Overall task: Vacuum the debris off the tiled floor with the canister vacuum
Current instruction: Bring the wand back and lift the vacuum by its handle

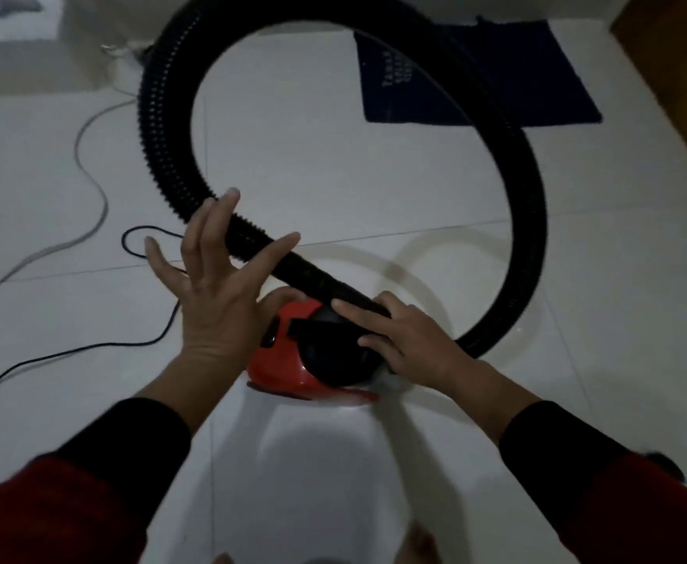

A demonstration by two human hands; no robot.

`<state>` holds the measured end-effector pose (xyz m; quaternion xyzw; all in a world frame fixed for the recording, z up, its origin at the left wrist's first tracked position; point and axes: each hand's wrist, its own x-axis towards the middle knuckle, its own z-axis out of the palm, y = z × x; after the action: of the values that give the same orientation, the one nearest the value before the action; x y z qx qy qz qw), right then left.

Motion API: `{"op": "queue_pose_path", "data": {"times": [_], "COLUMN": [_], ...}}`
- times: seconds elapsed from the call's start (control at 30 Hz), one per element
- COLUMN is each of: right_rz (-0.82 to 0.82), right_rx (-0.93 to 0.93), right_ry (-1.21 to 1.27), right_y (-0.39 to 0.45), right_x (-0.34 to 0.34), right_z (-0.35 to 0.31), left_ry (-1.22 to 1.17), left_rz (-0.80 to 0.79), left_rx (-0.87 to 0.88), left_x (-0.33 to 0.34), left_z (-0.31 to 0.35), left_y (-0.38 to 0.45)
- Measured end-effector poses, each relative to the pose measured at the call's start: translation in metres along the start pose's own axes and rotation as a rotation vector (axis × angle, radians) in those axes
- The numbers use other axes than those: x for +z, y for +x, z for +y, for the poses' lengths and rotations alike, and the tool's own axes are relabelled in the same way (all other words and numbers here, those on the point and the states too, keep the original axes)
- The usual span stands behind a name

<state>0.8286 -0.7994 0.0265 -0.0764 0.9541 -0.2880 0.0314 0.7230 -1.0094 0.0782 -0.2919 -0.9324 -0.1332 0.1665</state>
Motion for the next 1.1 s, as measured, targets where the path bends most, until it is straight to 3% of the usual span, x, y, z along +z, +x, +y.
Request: {"op": "queue_pose_path", "data": {"times": [0.1,0.23,0.47,0.53,0.63,0.73,0.9,1.1], "right_rz": [0.019,0.069,0.143,0.127,0.111,0.124,0.133,0.125], "right_rx": [-0.047,-0.089,-0.156,-0.157,-0.152,-0.160,-0.159,-0.150], "right_ry": [-0.002,-0.016,-0.173,-0.153,-0.138,-0.161,-0.182,-0.178], "right_y": [0.010,0.016,0.017,0.019,0.020,0.019,0.019,0.018], "right_x": [0.017,0.039,0.056,0.054,0.053,0.054,0.056,0.057], "right_z": [0.014,0.034,0.049,0.045,0.040,0.037,0.040,0.040], "left_ry": [-0.225,-0.607,-0.637,-0.658,-0.789,-0.745,-0.816,-0.538], "left_rz": [0.150,0.335,0.472,0.406,0.137,-0.035,-0.050,0.057], "left_rx": [-0.188,-0.116,0.035,-0.021,-0.228,-0.396,-0.440,-0.240], "left_x": [0.043,0.089,0.134,0.136,0.148,0.169,0.188,0.199], "left_z": [-0.009,-0.019,-0.041,-0.046,-0.053,-0.061,-0.055,-0.057], "left_y": [-0.012,-0.015,-0.023,-0.038,-0.081,-0.128,-0.154,-0.148]}}
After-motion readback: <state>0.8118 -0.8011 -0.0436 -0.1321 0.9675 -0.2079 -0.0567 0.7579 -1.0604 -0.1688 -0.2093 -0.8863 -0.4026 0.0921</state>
